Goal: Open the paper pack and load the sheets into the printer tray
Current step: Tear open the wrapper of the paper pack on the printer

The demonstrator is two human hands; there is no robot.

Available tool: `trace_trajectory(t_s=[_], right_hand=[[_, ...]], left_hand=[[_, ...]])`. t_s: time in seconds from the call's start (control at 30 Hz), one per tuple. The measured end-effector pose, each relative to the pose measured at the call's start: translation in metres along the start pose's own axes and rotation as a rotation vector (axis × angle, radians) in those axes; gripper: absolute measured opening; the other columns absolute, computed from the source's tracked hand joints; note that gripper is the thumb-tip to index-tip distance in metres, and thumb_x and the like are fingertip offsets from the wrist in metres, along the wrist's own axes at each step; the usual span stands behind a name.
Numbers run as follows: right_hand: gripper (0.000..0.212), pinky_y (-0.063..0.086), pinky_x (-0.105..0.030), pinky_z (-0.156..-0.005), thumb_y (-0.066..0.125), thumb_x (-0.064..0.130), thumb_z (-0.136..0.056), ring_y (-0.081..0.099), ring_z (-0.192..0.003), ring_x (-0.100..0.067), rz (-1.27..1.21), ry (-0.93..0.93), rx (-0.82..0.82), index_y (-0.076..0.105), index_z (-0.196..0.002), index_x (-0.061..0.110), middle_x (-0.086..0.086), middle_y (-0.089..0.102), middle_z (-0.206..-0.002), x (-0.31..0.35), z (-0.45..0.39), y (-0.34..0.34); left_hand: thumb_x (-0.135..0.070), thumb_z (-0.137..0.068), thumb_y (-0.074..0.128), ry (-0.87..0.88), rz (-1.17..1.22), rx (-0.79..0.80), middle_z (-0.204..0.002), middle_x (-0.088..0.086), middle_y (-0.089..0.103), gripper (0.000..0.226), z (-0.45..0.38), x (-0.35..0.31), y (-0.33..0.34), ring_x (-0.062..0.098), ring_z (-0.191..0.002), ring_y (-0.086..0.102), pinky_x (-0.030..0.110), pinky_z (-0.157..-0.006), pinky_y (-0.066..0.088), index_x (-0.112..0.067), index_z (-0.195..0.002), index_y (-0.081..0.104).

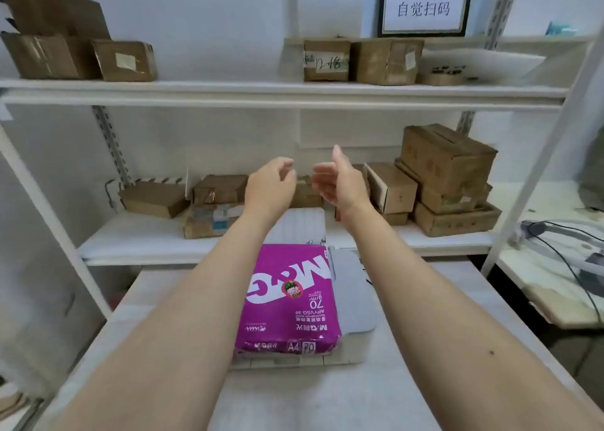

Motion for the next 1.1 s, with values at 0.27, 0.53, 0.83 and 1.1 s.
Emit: trace_trajectory(t_s=[0.27,0.53,0.83,1.1], right_hand=[[0.054,0.045,-0.029,-0.072,0.04,0.054,-0.093,0.063,-0.08,-0.018,0.162,0.226,-0.04,0.07,-0.094,0.009,-0.006,0.071,-0.089,-0.101,0.014,-0.031],[0.047,0.044,-0.027,-0.068,0.042,0.048,-0.093,0.062,-0.075,-0.017,0.229,0.373,-0.051,0.069,-0.092,0.008,-0.005,0.07,-0.085,-0.174,0.015,-0.05],[0.019,0.039,-0.03,-0.056,0.054,0.005,-0.071,0.053,-0.064,-0.026,0.639,0.538,0.043,0.054,-0.053,0.01,-0.013,0.063,-0.069,-0.253,0.01,-0.075],[0.024,0.035,-0.023,-0.042,0.061,0.009,-0.083,0.046,-0.041,-0.018,0.656,0.737,0.137,0.055,-0.06,0.006,-0.01,0.055,-0.054,-0.296,0.025,-0.091]], left_hand=[[-0.028,-0.099,0.042,-0.058,-0.297,0.307,-0.134,0.005,0.061,0.039,0.04,0.06,0.068,0.022,-0.122,0.056,0.033,-0.1,0.044,-0.017,-0.134,0.054],[-0.024,-0.098,0.044,-0.111,-0.338,0.462,-0.131,0.004,0.064,0.035,0.071,0.11,0.126,0.023,-0.121,0.057,0.034,-0.101,0.044,-0.016,-0.128,0.06],[-0.019,-0.099,0.039,-0.168,-0.41,0.716,-0.139,0.006,0.057,0.038,0.107,0.145,0.184,0.024,-0.129,0.051,0.035,-0.107,0.038,-0.012,-0.133,0.055],[-0.014,-0.096,0.041,-0.233,-0.41,0.741,-0.129,0.007,0.063,0.034,0.123,0.167,0.218,0.025,-0.118,0.056,0.037,-0.102,0.045,-0.013,-0.123,0.062]])
Point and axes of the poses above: each hand's wrist, its own z-axis away from the middle knuckle, its own y-axis out of the palm, x = y × z, the point moved 9 cm from there along -z, towards the middle knuckle
